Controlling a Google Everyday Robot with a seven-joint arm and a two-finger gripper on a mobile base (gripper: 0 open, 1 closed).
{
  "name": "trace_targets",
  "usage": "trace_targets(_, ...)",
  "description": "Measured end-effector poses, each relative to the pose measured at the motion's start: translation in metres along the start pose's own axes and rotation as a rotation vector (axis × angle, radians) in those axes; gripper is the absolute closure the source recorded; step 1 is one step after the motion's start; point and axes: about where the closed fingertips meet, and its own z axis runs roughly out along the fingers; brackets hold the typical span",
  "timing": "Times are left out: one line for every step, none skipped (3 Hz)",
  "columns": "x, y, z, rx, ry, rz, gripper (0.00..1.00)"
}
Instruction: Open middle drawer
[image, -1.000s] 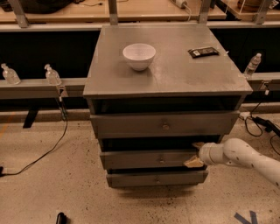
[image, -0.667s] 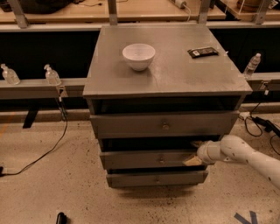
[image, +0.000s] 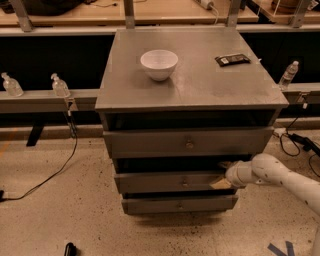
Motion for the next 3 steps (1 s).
trace_targets(-0.005,0.014,-0.012,0.008,0.001,0.013,0.39)
trace_targets(-0.015,0.054,-0.045,0.032,-0.006,0.083,0.39)
trace_targets(-0.019,0.076,-0.063,0.043,-0.006,0.123,0.39)
